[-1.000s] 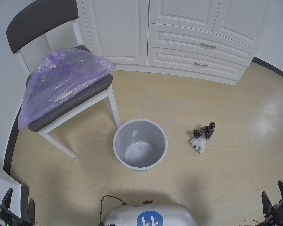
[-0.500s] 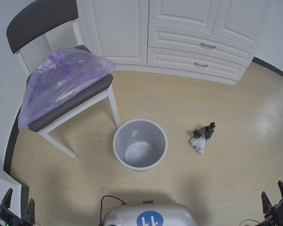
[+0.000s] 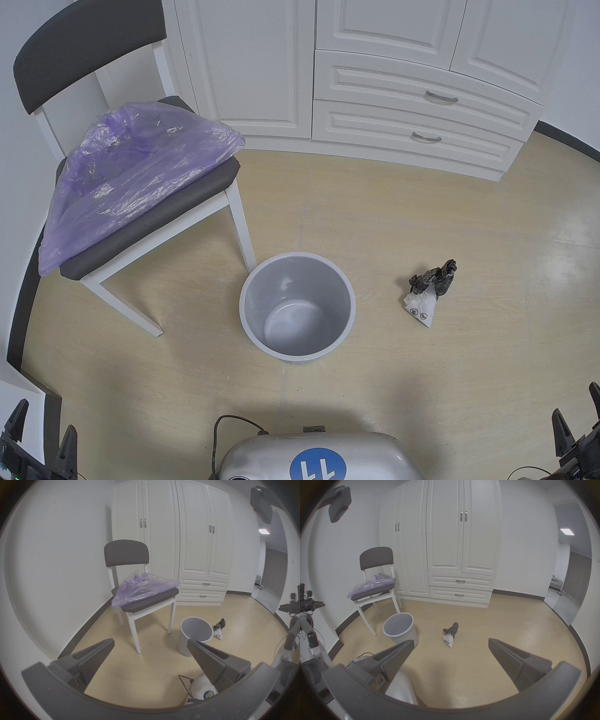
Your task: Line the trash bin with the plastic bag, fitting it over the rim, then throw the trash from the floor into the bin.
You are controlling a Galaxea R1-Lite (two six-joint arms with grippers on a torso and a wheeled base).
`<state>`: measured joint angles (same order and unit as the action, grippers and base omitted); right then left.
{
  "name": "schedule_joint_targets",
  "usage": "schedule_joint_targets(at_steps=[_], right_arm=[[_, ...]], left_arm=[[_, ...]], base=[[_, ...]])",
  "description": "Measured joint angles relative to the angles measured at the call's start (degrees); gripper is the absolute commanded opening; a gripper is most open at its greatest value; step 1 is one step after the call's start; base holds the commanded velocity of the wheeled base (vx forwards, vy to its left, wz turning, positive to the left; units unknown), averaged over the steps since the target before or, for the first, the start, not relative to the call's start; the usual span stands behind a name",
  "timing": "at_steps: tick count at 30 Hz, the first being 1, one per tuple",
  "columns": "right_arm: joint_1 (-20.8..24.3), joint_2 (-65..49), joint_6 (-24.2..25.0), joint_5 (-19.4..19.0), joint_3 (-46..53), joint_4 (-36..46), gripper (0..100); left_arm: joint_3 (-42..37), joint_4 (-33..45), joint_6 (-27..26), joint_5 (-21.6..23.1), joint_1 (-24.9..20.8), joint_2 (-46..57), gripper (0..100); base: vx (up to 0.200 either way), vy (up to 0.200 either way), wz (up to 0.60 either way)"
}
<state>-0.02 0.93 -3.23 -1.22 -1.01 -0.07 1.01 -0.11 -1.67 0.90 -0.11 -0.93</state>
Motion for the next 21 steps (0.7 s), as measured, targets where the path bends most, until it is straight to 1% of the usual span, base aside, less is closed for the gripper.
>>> schedule_joint_targets(at_steps=[3, 6, 8, 11, 14, 18, 21], right_arm=[[0.0, 0.0, 0.6, -0.1, 0.0, 0.0, 100], [0.0, 0.0, 1.2, -0.1, 0.0, 0.0, 100], [0.0, 0.0, 1.6, 0.0, 0.0, 0.0, 100], [0.0, 0.0, 1.7, 0.1, 0.0, -0.1, 100], [0.0, 0.0, 1.7, 0.0, 0.0, -0.6, 100], [0.1, 0.0, 1.7, -2.4, -2.1, -2.5, 100], [0.1, 0.4, 1.8, -4.1, -6.0, -2.5, 100]], left_arm=[[0.0, 0.0, 1.9, -0.2, 0.0, 0.0, 100], [0.0, 0.0, 4.2, -1.8, 0.0, 0.0, 100], [0.0, -0.2, 4.7, -2.4, -0.1, 0.0, 100], [0.0, -2.1, 4.9, -2.5, -0.1, 0.0, 100], [0.6, -4.9, 5.4, -1.4, -0.1, 0.0, 100], [6.1, -5.7, 5.3, 1.2, -0.3, -0.3, 100], [10.6, -3.5, 4.4, 2.0, -0.4, -1.2, 100]], base=[[0.0, 0.0, 0.0], [0.0, 0.0, 0.0], [0.0, 0.0, 0.0], [0.0, 0.0, 0.0], [0.0, 0.0, 0.0], [0.0, 0.0, 0.0], [0.0, 0.0, 0.0]])
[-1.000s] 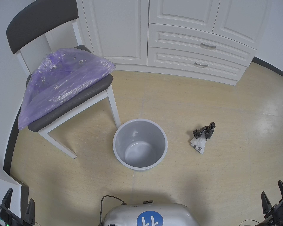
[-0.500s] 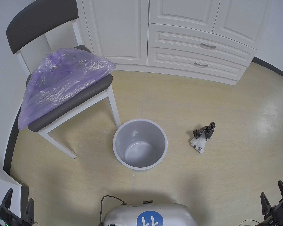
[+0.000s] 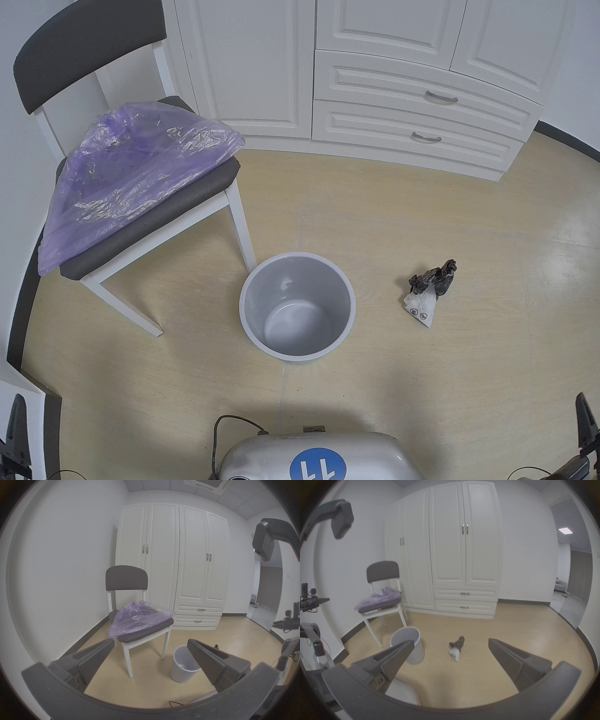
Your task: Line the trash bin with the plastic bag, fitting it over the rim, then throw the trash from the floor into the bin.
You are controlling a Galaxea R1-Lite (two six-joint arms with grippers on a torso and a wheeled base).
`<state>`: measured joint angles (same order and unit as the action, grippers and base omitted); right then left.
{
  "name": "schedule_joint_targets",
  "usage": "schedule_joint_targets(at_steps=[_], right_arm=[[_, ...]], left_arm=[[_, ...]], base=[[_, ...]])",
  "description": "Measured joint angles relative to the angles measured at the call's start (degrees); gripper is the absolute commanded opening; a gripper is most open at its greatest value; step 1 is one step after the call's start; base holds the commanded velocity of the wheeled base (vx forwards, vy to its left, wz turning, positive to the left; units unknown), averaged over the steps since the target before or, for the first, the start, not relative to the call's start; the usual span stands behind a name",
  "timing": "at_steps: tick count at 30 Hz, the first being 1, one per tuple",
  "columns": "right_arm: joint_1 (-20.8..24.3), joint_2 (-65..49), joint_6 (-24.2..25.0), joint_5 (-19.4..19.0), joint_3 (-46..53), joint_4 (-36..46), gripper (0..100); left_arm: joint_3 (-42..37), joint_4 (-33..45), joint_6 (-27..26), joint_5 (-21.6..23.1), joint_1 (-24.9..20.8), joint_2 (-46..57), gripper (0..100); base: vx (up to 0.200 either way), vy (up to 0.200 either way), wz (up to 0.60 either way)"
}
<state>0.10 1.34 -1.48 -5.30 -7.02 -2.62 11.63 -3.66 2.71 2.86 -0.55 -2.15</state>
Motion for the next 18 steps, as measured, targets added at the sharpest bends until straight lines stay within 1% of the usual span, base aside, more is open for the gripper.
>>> schedule_joint_targets(at_steps=[3, 5, 10, 13, 15, 18], right_arm=[[0.0, 2.3, 0.8, -0.7, -3.1, 0.1, 100], [0.0, 5.2, 1.9, -1.1, -4.8, -0.6, 100], [0.0, 15.9, 3.6, -1.5, -10.2, -4.5, 100], [0.0, 23.5, 3.6, -1.6, -14.3, -8.4, 100], [0.1, 28.9, 3.5, -1.7, -17.4, -11.6, 100], [0.8, 36.1, 3.4, -1.8, -21.5, -16.3, 100]], left_arm=[[2.7, 1.5, -1.6, -0.2, -0.1, -1.8, 100], [3.9, 2.0, -2.7, -1.1, 0.0, -3.9, 100], [6.4, 2.6, -6.4, -5.8, 0.2, -11.9, 100], [7.9, 2.6, -11.2, -9.9, 0.3, -16.9, 100], [8.7, 2.7, -15.9, -12.8, 0.4, -20.0, 100], [10.0, 2.7, -22.3, -15.9, 0.6, -23.9, 100]], base=[[0.0, 0.0, 0.0], [0.0, 0.0, 0.0], [0.0, 0.0, 0.0], [0.0, 0.0, 0.0], [0.0, 0.0, 0.0], [0.0, 0.0, 0.0]])
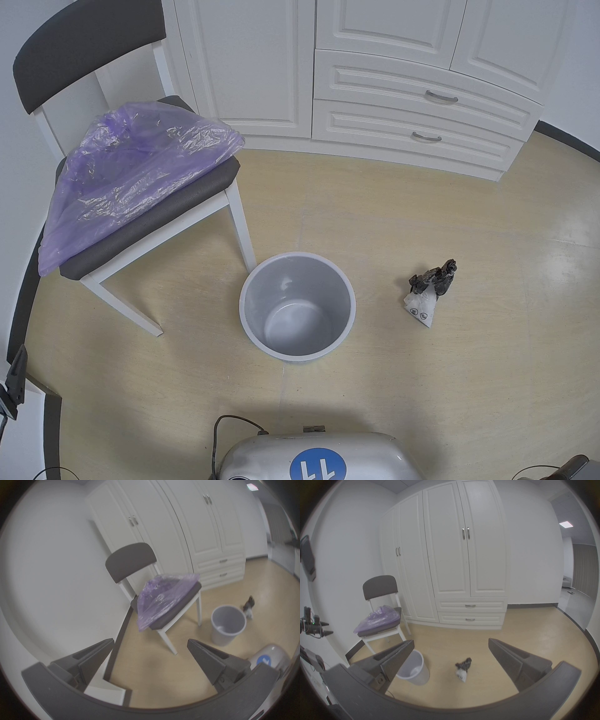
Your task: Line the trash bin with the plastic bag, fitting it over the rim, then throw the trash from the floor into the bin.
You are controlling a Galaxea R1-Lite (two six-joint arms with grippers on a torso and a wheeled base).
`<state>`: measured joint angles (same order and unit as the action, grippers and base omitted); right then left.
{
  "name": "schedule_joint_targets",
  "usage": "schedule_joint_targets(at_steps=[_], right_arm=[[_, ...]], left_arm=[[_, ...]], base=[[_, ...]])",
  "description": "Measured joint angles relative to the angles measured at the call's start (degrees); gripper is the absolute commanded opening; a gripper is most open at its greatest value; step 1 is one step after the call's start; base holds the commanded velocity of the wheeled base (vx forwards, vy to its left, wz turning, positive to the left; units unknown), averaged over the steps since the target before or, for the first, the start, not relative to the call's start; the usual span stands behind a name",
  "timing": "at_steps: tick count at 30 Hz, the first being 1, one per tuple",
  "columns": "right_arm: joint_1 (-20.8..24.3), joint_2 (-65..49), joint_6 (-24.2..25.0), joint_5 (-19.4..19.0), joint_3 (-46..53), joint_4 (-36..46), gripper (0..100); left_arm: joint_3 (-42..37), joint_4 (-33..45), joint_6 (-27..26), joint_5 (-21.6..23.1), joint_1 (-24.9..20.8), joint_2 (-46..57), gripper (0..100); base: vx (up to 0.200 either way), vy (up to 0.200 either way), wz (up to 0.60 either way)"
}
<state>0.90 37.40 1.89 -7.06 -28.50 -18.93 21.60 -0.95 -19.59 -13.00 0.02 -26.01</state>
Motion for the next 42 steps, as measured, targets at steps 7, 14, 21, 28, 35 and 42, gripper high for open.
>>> schedule_joint_targets(at_steps=[7, 14, 21, 28, 35, 42], right_arm=[[6.4, 12.0, 2.7, 6.8, -4.9, -10.8, 100], [14.1, 19.3, 5.8, 10.3, -5.6, -16.0, 100], [19.0, 24.4, 6.3, 12.4, -5.1, -17.6, 100], [23.8, 32.6, 6.3, 18.8, -4.5, -26.6, 100], [28.6, 39.1, 6.0, 25.2, -3.9, -32.8, 100], [32.4, 41.8, 6.0, 27.2, -3.3, -34.0, 100]], left_arm=[[2.0, 0.0, -3.4, -1.7, 0.5, -7.4, 100], [3.9, -5.8, -3.4, 3.3, 2.4, -14.8, 100], [2.6, -11.9, -3.6, 5.3, 10.5, -22.4, 100], [-0.1, -25.2, -4.2, 15.6, 20.1, -32.5, 100], [-0.5, -28.9, -4.9, 33.9, 30.7, -38.4, 100], [0.9, -30.2, -5.1, 36.3, 36.9, -41.2, 100]], base=[[0.0, 0.0, 0.0], [0.0, 0.0, 0.0], [0.0, 0.0, 0.0], [0.0, 0.0, 0.0], [0.0, 0.0, 0.0], [0.0, 0.0, 0.0]])
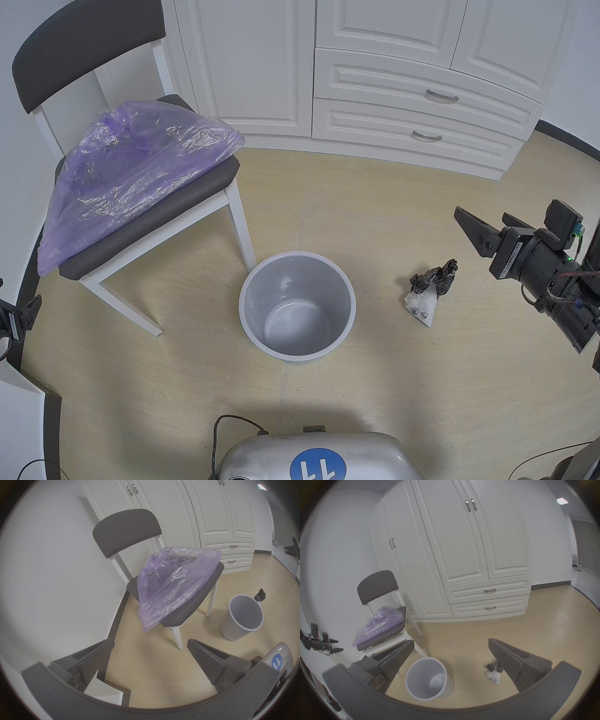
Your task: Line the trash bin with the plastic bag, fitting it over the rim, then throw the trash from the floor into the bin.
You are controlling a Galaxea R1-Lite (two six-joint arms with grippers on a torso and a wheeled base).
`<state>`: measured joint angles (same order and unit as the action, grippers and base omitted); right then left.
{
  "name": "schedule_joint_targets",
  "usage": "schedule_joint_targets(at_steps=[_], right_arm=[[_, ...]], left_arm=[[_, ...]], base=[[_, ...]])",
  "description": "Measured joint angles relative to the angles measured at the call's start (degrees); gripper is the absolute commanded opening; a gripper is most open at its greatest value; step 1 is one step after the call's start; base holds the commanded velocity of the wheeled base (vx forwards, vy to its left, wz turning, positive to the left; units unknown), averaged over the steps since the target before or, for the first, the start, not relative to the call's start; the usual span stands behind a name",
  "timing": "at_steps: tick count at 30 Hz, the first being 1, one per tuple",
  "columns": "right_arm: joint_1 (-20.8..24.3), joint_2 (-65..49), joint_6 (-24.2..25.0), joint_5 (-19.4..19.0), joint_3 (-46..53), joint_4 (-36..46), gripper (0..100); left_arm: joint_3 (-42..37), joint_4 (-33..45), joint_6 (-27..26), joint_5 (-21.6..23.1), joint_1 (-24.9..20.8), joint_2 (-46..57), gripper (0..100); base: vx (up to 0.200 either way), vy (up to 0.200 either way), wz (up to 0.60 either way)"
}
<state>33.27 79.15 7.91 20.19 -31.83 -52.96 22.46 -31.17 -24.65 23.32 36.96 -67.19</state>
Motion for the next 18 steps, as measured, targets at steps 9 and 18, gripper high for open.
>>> schedule_joint_targets(at_steps=[9, 18], right_arm=[[1.2, 2.7, 0.3, 0.0, 0.5, -0.3, 100], [1.5, 4.4, 0.5, 0.0, 0.9, -0.4, 100]], left_arm=[[0.9, -0.4, 0.0, -0.2, 0.8, -2.3, 100], [1.9, -6.9, 0.1, -0.4, 2.6, -8.7, 100]], base=[[0.0, 0.0, 0.0], [0.0, 0.0, 0.0]])
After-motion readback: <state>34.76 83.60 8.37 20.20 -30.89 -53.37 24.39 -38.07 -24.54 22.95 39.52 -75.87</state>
